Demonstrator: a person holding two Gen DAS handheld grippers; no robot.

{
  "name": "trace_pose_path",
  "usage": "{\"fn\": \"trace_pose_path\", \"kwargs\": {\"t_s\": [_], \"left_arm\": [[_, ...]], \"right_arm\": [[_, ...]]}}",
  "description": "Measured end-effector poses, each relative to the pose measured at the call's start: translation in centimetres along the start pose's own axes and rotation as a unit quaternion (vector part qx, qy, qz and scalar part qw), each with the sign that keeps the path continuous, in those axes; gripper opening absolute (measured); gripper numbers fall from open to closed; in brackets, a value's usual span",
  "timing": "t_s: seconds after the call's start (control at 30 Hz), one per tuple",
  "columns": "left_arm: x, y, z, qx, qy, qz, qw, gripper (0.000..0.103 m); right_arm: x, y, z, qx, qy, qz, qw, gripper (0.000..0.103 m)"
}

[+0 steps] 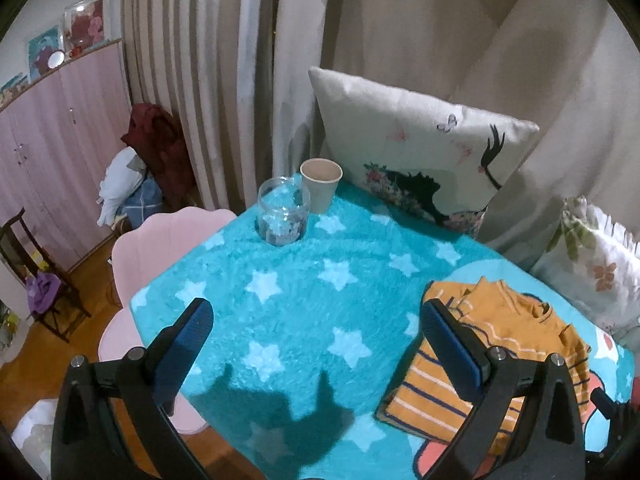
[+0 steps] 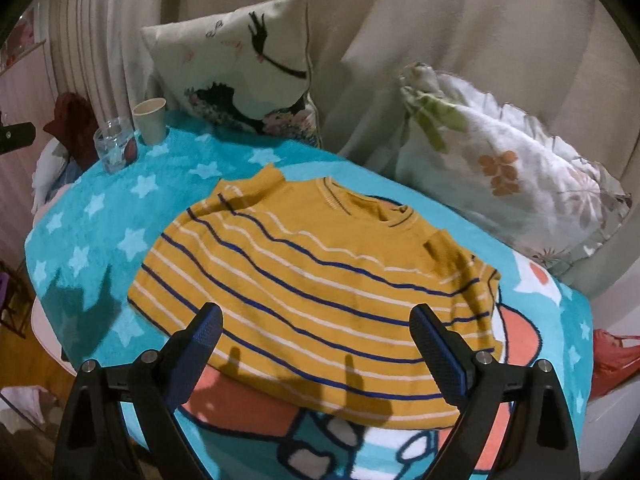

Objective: Fold small clothes

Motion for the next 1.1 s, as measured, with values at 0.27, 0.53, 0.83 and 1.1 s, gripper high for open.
{"fn": "trace_pose_path", "kwargs": {"t_s": [0.27, 0.53, 0.83, 1.1], "left_arm": [[-0.7, 0.0, -1.1, -0.037, -0.022, 0.004, 0.9991, 0.103], [-0.7, -0.1, -1.9, -0.053, -0.053, 0.011, 0.9972, 0.103], [-0.5, -0.7, -1.5, -0.037, -0.063, 0.027, 0.9969, 0.103], [0.4, -1.2, -1.3, -0.031, -0.062, 0.03, 0.9971, 0.103]], "right_arm": [[-1.6, 0.2, 1.2, -0.002, 0.002, 0.02, 1.0, 0.097], [-2.2, 0.0, 1.7, -0.009, -0.003, 0.038, 0.999, 0.097], [-2.4, -0.6, 1.7, -0.011, 0.0, 0.054, 0.998, 0.097], [-2.1, -1.0, 1.8, -0.008, 0.004, 0.056, 0.998, 0.097]]}}
Point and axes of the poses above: each gripper's, at about its wrist camera, not at the fingertips, and x roughly against the way its jaws point, z to its left, y to its top, the point moved 1 cm from there along -x, roughly the way its jaws point, and after that the axes turned 13 degrees about -z, right-handed, at the moved point
